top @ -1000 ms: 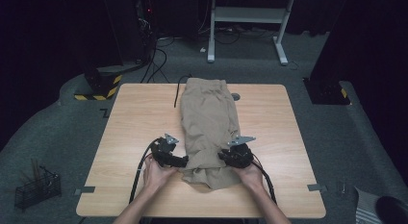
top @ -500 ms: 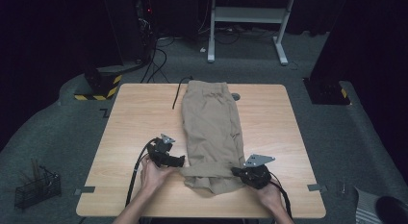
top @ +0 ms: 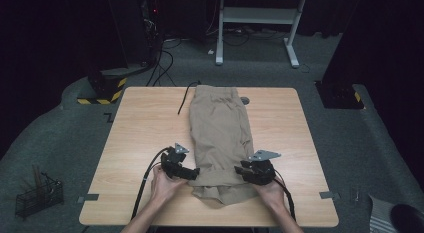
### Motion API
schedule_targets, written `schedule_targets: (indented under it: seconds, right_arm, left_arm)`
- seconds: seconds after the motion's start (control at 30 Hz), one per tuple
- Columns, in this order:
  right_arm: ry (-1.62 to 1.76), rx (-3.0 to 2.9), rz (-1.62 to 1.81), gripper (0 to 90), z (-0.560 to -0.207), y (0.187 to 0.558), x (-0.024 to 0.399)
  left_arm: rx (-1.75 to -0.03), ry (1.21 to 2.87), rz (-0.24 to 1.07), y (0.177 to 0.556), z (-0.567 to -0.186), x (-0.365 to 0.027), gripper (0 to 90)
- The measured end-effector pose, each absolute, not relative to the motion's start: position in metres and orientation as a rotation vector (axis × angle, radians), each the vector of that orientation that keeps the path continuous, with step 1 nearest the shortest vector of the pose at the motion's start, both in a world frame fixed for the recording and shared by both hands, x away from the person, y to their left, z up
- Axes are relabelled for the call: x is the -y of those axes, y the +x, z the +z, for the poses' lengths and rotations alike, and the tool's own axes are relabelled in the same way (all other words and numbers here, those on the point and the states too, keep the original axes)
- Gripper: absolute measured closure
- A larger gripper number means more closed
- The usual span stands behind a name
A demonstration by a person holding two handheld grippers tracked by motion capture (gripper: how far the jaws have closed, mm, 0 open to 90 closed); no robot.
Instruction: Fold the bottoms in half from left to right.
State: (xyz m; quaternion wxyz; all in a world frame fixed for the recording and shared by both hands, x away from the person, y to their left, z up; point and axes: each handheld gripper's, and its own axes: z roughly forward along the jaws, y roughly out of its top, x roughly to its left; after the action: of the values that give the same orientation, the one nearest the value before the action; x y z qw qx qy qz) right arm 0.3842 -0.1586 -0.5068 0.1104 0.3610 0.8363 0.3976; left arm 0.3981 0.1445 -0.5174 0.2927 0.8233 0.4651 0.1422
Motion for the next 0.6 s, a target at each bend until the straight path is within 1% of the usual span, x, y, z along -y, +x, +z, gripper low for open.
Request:
schedule_targets:
  seconds: [0.07, 0.13, 0.27, 0.37, 0.4, 0.5, 0.57, 0.6]
  right_arm:
    - [1.062, -2.478, 1.111, 60.4, -0.514, 0.387, 0.150]
    - [1.064, -2.472, 1.097, 59.8, -0.519, 0.390, 0.144]
    - [1.032, -2.442, 1.063, 59.8, -0.520, 0.394, 0.129]
    - [1.014, -2.430, 1.043, 59.8, -0.521, 0.404, 0.116]
    - [1.020, -2.426, 1.045, 59.9, -0.521, 0.409, 0.112]
    - [1.026, -2.411, 1.046, 60.5, -0.522, 0.426, 0.099]
    - [1.045, -2.404, 1.037, 60.7, -0.521, 0.437, 0.092]
    - [1.063, -2.406, 1.032, 61.7, -0.520, 0.442, 0.088]
  left_arm:
    - [-1.247, 2.215, 0.424, 0.403, -0.518, -0.140, 1.0]
    - [-1.248, 2.221, 0.437, 0.409, -0.518, -0.139, 0.0]
    - [-1.267, 2.236, 0.478, 0.424, -0.515, -0.137, 0.0]
    - [-1.286, 2.247, 0.542, 0.441, -0.514, -0.141, 0.0]
    - [-1.304, 2.240, 0.568, 0.449, -0.513, -0.145, 0.0]
    - [-1.394, 2.180, 0.579, 0.468, -0.515, -0.161, 0.1]
    - [-1.474, 2.151, 0.554, 0.474, -0.514, -0.175, 0.4]
    - [-1.486, 2.145, 0.557, 0.474, -0.514, -0.179, 1.9]
